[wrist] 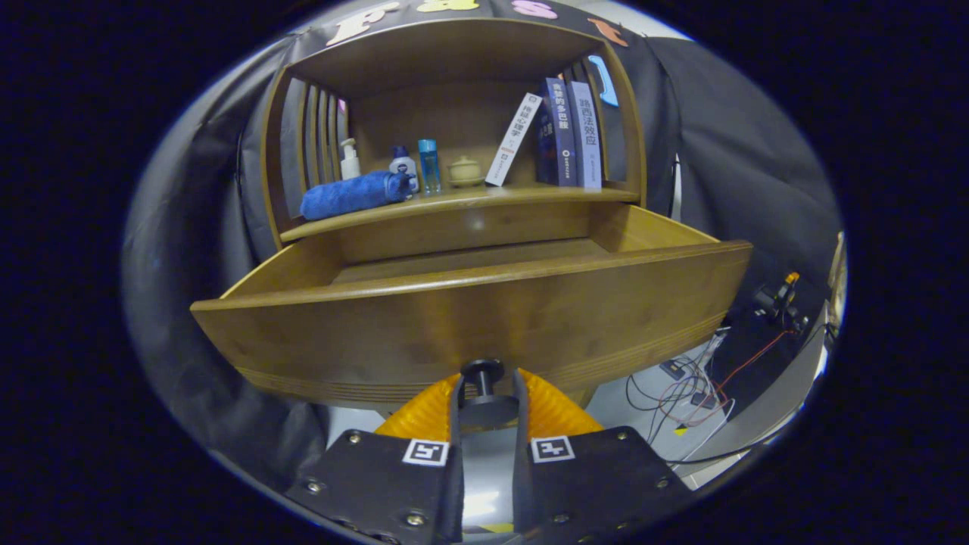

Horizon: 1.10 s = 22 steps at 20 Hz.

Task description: Pull open the drawer, take out the items inside it, and place them on the countertop above the cabinet.

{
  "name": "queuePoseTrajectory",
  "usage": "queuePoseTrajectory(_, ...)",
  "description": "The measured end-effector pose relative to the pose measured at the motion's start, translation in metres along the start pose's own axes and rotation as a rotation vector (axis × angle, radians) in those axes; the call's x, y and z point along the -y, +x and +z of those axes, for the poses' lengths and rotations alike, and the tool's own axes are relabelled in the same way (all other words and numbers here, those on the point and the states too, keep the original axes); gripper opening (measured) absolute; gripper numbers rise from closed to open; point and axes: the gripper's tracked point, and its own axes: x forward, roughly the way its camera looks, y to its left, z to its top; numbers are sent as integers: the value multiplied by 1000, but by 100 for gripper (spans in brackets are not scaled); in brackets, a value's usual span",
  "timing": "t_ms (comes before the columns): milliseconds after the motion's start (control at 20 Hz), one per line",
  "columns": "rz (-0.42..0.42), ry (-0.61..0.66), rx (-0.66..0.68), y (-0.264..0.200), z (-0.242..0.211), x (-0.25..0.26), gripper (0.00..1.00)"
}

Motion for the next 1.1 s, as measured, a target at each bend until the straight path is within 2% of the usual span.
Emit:
queuePoseTrajectory(200, 46, 22, 43, -11, 12, -11, 46)
queuePoseTrajectory(400, 73, 44, 207, -37, 66, -22, 61)
queuePoseTrajectory(500, 75, 48, 283, -45, 101, -27, 61)
queuePoseTrajectory(600, 28, 60, 312, -42, 138, -19, 62)
queuePoseTrajectory(800, -9, 114, 231, -3, 172, -14, 80)
queuePoseTrajectory(1100, -99, 116, -106, 77, 146, 8, 80)
